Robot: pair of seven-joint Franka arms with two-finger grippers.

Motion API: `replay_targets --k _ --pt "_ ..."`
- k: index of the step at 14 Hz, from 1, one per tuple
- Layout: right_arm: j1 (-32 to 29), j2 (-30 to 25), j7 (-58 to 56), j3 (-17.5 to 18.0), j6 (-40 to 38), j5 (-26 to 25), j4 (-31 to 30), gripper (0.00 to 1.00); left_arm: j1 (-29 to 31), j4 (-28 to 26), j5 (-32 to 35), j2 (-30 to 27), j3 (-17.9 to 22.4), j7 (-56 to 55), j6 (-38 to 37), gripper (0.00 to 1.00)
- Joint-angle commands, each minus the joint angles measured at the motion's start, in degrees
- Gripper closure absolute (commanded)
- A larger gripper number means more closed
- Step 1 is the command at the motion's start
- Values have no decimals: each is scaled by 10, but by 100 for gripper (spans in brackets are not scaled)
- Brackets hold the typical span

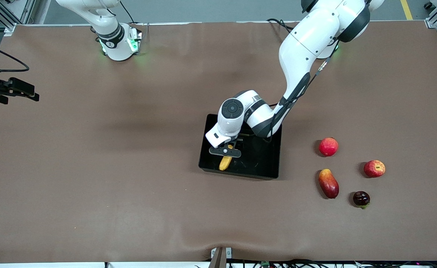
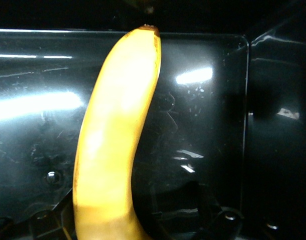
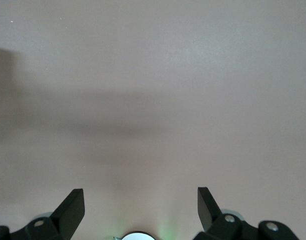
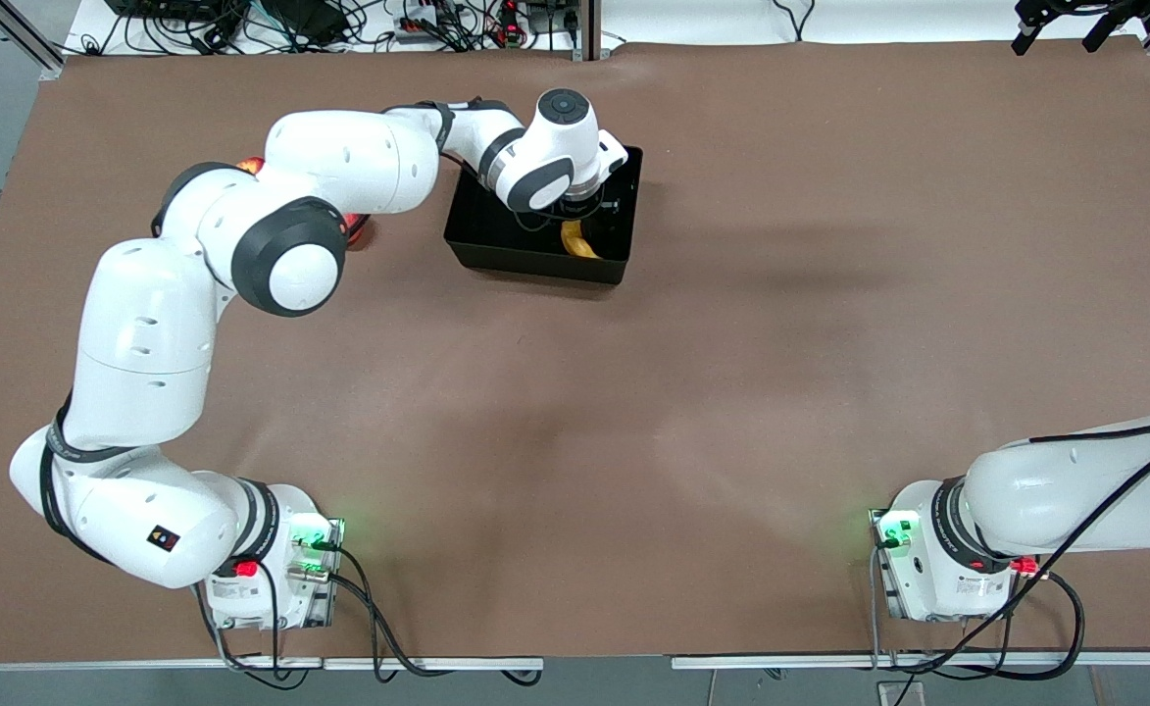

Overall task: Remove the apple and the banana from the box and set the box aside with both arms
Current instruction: 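Lower the left gripper and grasp the yellow banana, then lift the banana out of the tray toward the other fruits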

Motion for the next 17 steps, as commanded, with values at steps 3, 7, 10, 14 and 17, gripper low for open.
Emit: replay_targets --k 3,7,10,14,17 --pt "1 -3 0 0 -2 0 -4 0 -5 14 14 13 6 -10 0 84" --pt "3 -3 0 0 -3 0 -4 0 -11 17 15 -2 7 -8 -7 100" --pt "3 -3 0 0 -3 1 -7 0 -5 23 14 -19 22 -4 -7 100" --pt "2 -3 0 1 -1 1 -9 0 19 59 8 -53 22 -3 -34 100" --pt "1 -2 -1 0 -2 2 -9 0 75 58 7 -111 12 8 -62 100"
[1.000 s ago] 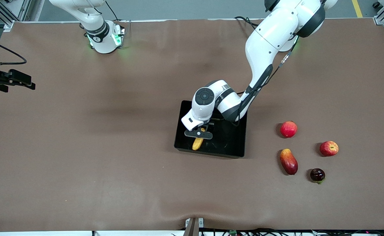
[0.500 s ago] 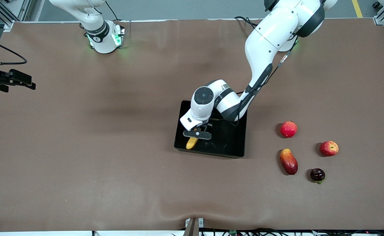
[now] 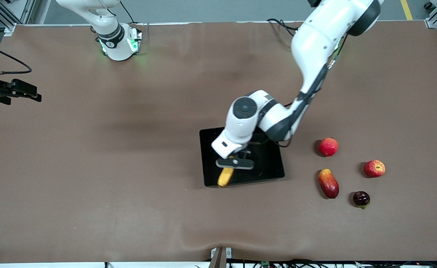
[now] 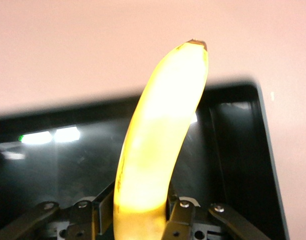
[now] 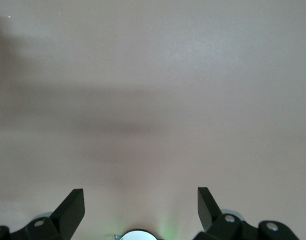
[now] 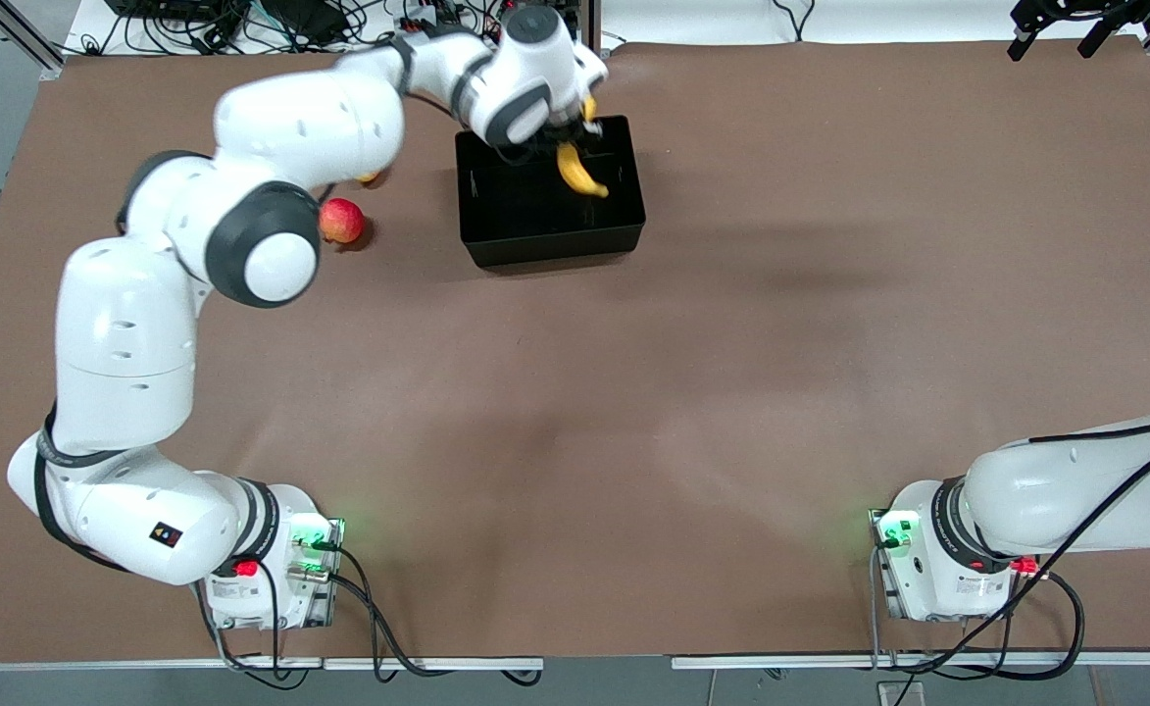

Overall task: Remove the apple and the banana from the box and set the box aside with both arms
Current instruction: 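Lift the banana out of the tray toward the other fruits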

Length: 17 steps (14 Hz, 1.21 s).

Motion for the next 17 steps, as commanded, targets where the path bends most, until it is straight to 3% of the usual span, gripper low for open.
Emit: replay_targets --k 1,6,9,11,13,15,17 --pt "0 -3 -2 -1 -2 2 -3 0 55 -15 3 -64 -15 23 -40 100" --pt "-3 -3 -4 -1 -1 4 -5 0 175 -37 -52 -134 -27 209 -169 100" --pt "-4 -3 -4 -1 -2 5 -6 0 275 -126 -45 -179 -27 316 -187 100" --pt "-5 -2 -4 -1 -2 13 -6 0 339 -181 -43 -191 -26 390 -165 100" --pt "5 -4 1 0 -5 24 -4 0 394 -248 -41 -196 -26 456 -95 100" --pt "31 -2 4 0 2 36 -4 0 427 -311 -15 -184 -26 473 2 100" --pt "51 28 5 0 6 39 0 0 447 -336 1 -169 -25 473 40 100"
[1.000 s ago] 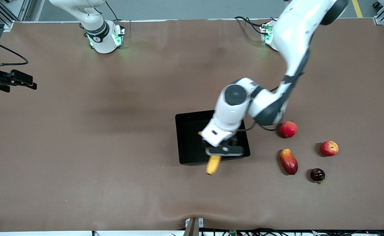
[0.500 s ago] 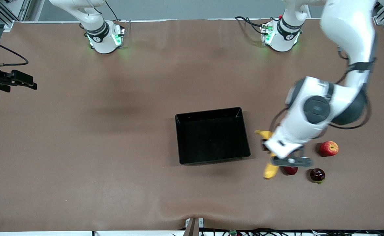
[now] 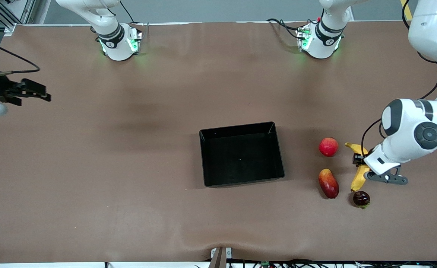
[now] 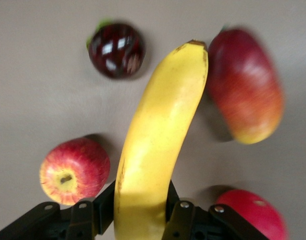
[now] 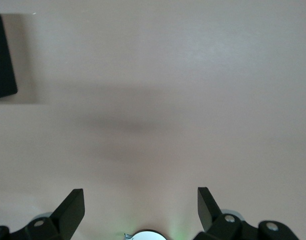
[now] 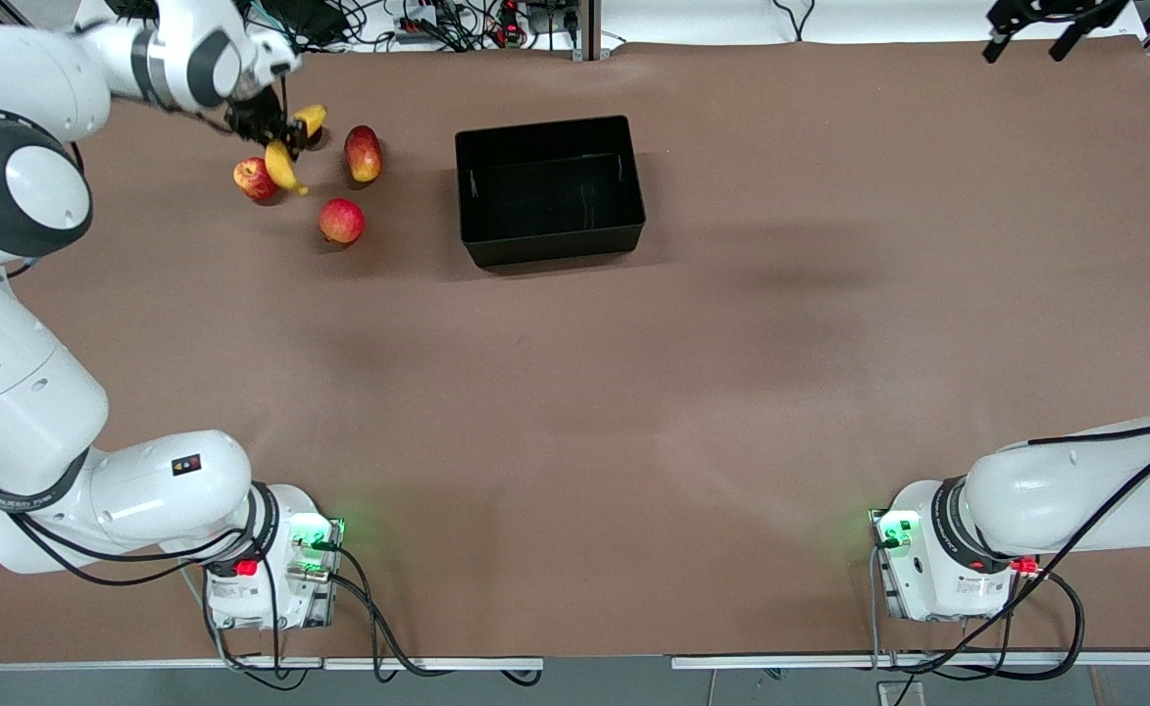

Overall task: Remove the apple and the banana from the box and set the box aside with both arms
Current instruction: 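Lower the banana among the fruits while the right gripper approaches the tray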

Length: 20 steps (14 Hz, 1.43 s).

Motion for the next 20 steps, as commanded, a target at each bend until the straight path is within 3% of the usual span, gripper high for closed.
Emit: replay_targets --k 1,5,6,7,8,9,12,15,20 --pt "32 37 4 -2 6 9 5 0 15 -43 28 1 -8 0 36 100" --pt "83 108 4 -2 40 99 5 0 16 -46 49 41 -4 0 72 100" --pt "95 126 4 -2 51 119 6 0 16 -46 50 48 -3 0 73 90" --pt "109 140 4 -2 68 137 6 0 17 -46 50 44 -3 -1 75 63" --pt "132 157 4 -2 93 145 7 0 27 -43 51 42 -3 4 75 17" --pt "150 171 4 -2 115 145 7 0 31 -43 55 41 -4 7 75 0" --pt "203 208 25 -2 185 149 10 0 30 -37 53 -5 -9 3 58 0" --pt "258 274 51 -2 268 149 39 0 30 -8 44 -62 -28 0 -25 0" --pt "325 374 169 -2 414 147 90 0 26 117 -19 -121 -55 -2 -207 0"
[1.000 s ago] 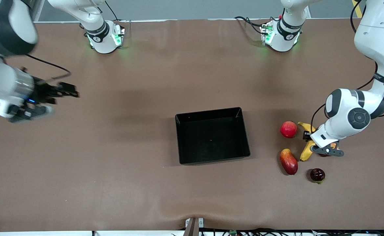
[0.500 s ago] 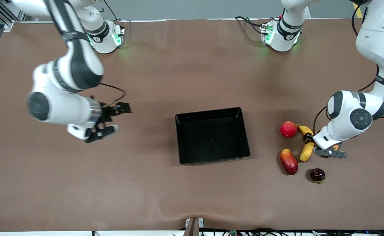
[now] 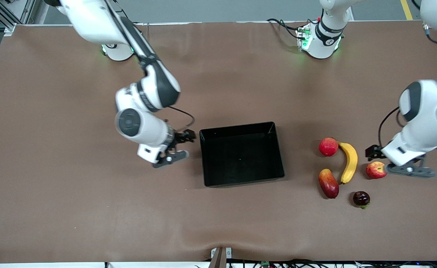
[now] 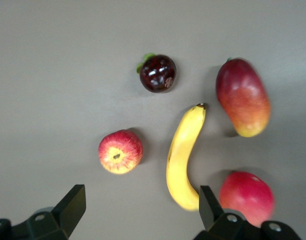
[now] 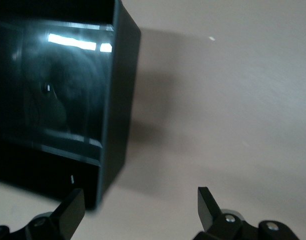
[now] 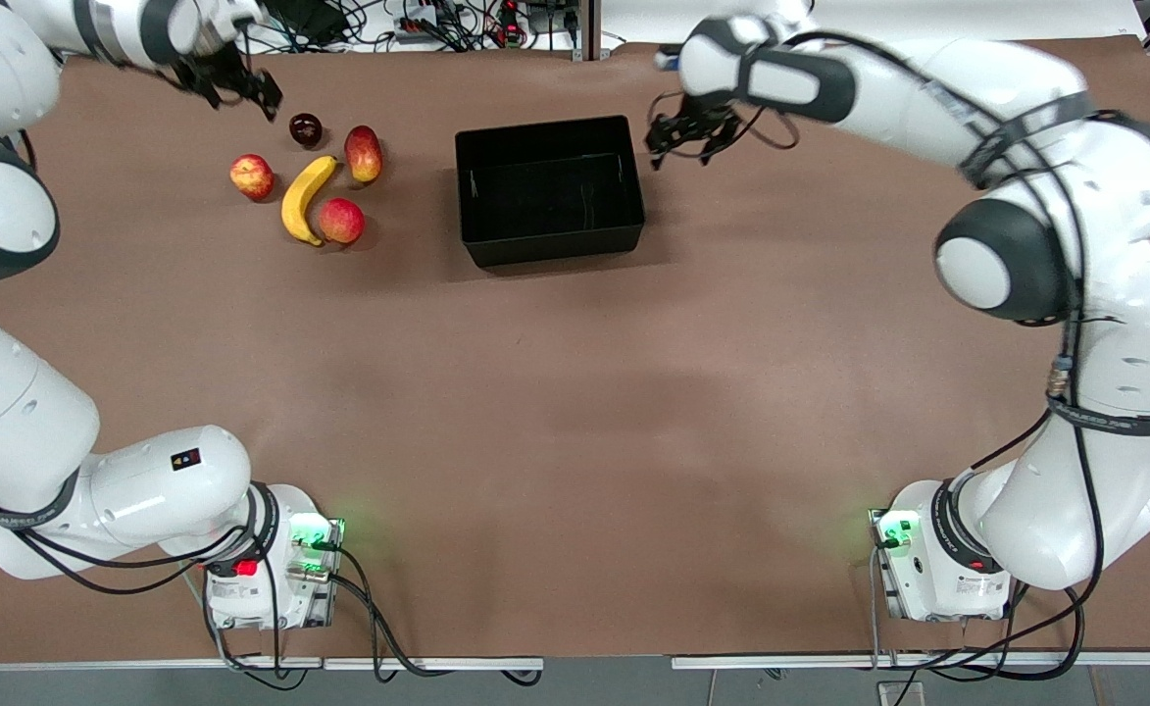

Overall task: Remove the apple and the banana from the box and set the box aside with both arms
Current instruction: 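Grasp the tray rim with the right gripper while the left gripper withdraws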

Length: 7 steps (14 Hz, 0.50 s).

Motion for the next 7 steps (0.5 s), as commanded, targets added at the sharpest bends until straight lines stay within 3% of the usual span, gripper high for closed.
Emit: replay_targets --k 1,4,5,6,7 --pt "21 60 39 -7 45 7 65 0 1 85 -16 -17 -22 3 -107 0" --pt "32 116 67 -7 58 7 116 0 1 157 -16 -17 -27 8 -154 0" --pt "35 132 87 -7 76 7 123 23 1 167 -18 -19 -33 6 -157 0" --pt "35 143 99 -7 100 7 126 61 1 179 -19 -29 -39 -2 -169 0" --pt "37 148 110 -7 108 7 125 88 1 185 -21 -34 -45 -11 -174 0"
